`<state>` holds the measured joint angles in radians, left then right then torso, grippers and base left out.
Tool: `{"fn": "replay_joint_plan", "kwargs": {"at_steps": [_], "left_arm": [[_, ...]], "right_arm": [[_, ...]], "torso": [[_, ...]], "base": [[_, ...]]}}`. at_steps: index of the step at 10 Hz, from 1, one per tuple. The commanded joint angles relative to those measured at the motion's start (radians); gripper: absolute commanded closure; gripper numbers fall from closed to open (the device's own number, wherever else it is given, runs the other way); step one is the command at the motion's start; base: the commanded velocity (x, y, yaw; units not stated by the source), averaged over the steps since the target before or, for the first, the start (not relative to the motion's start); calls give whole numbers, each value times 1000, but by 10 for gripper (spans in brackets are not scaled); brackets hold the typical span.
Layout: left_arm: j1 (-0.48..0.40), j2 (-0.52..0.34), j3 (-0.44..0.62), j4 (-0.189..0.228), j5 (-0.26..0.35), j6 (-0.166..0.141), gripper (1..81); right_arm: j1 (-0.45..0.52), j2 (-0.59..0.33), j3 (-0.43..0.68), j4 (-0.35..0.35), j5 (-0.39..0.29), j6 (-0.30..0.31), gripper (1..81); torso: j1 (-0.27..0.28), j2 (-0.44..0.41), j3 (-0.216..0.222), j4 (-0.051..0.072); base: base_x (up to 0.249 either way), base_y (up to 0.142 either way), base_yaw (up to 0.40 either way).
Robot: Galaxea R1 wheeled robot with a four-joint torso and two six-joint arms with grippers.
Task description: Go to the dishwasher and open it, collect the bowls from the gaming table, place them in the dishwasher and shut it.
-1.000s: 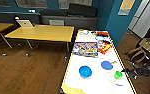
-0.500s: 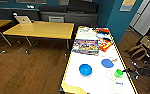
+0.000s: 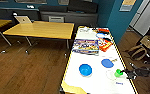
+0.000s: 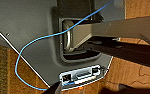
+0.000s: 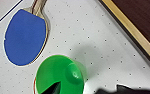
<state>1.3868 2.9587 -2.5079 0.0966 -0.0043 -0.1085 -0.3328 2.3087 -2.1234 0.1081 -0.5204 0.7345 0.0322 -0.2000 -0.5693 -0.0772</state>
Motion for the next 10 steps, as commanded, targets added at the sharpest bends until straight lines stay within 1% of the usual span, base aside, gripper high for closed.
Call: {"fn": "replay_joint_plan", "kwargs": {"at_steps": [1,2,4,8,9,10], "left_arm": [[-12,2,11,6,69,0,10],[-12,2,11,5,69,0,10],[-12,1,9,5,69,0,10],[-12,-1,7,-1,69,0,10],[-12,-1,7,-1,69,0,10],[-12,-3,7,-3,69,0,10]], "right_arm": [[128,-21,-12,13,-36,2,10],[123,-15,-15,13,-36,2,10],[105,-1,-16,18,-10,2,10],[80,5,-18,22,8,2,10],[73,1,-15,24,10,0,811],[74,-9,-13,28,10,2,811]], "torso": [[0,0,0,0],[0,0,0,0],[0,0,0,0],[0,0,0,0],[0,0,0,0],[0,0,0,0]], "base": [[0,0,0],[0,0,0],[0,0,0],[0,0,0],[0,0,0],[0,0,0]]}}
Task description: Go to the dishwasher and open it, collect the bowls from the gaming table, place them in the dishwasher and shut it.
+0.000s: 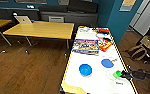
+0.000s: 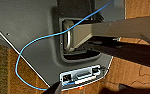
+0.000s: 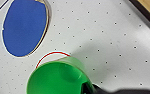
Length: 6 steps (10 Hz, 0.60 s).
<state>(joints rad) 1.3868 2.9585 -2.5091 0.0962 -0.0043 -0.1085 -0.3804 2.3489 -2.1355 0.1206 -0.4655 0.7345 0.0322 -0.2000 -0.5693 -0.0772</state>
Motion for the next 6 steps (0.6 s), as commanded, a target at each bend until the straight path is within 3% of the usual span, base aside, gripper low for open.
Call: {"fn": "replay_joint_plan", "kwargs": {"at_steps": [1,3,6], "left_arm": [[-12,-2,9,0,69,0,10],[-12,1,16,5,69,0,10],[-12,-21,82,17,67,3,10]], "right_arm": [[132,-72,29,30,-48,0,811],[194,-170,167,43,-65,3,811],[298,-340,401,45,-211,2,811]], "torso": [[0,0,0,0],[0,0,0,0],[0,0,0,0]], "base": [[0,0,0],[0,0,0],[0,0,0]]}}
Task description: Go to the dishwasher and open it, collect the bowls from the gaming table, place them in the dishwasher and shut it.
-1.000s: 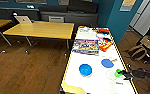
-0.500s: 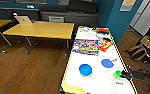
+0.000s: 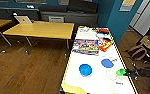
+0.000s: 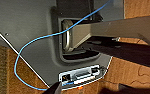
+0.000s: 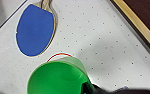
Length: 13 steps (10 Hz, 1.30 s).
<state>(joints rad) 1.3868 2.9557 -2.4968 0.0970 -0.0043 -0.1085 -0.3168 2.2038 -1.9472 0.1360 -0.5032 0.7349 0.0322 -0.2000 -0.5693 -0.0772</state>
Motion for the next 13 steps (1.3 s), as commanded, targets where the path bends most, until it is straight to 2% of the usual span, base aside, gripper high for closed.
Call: {"fn": "replay_joint_plan", "kwargs": {"at_steps": [1,4,6,8,11,12,13], "left_arm": [[-10,-36,114,18,66,3,10],[-7,-56,153,30,66,6,10],[-5,-56,153,30,66,9,10],[-4,-58,153,33,64,9,10],[-2,-87,192,36,30,9,10],[-2,-107,220,37,30,9,10],[-2,-137,257,36,27,9,10]], "right_arm": [[232,-271,310,22,-179,3,811],[164,-482,524,14,-178,0,811],[51,-598,637,-1,-132,-55,811],[-139,-663,694,-4,24,-138,811],[-478,-656,694,-3,384,-221,811],[-546,-639,676,-7,461,-224,811],[-593,-617,661,-25,510,-226,811]], "torso": [[0,0,0,0],[0,0,0,0],[0,0,0,0],[0,0,0,0],[0,0,0,0],[-1,0,0,0],[-1,0,0,0]], "base": [[0,0,0],[0,0,0],[0,0,0],[0,0,0],[0,0,0],[0,0,0],[0,0,0]]}}
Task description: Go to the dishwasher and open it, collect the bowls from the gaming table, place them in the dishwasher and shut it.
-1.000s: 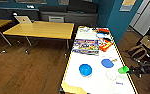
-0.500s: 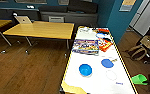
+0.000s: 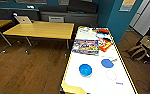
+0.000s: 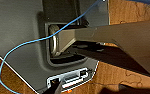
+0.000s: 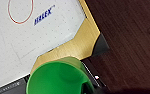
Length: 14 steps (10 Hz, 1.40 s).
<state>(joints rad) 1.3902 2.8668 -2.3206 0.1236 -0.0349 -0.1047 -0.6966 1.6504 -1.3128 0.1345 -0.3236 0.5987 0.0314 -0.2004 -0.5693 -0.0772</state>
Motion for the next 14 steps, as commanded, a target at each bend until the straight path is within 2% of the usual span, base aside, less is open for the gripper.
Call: {"fn": "replay_joint_plan", "kwargs": {"at_steps": [1,4,6,10,14], "left_arm": [[-6,-90,133,8,30,2,10],[-7,-286,369,8,-57,-3,10],[-7,-388,472,7,-80,-4,10],[0,-515,582,8,-88,-3,10],[-23,-614,687,7,-148,-7,10]], "right_arm": [[-243,-44,18,-30,345,-91,811],[-295,39,-14,-49,373,-93,811],[-305,82,-42,-49,376,-93,811],[-326,119,-66,-49,376,-96,811],[-450,240,-94,-114,442,-100,811]], "torso": [[0,0,0,0],[0,0,0,0],[0,0,0,0],[0,0,0,0],[0,0,0,0]], "base": [[0,0,0],[0,0,0],[0,0,0],[0,0,0],[0,0,0]]}}
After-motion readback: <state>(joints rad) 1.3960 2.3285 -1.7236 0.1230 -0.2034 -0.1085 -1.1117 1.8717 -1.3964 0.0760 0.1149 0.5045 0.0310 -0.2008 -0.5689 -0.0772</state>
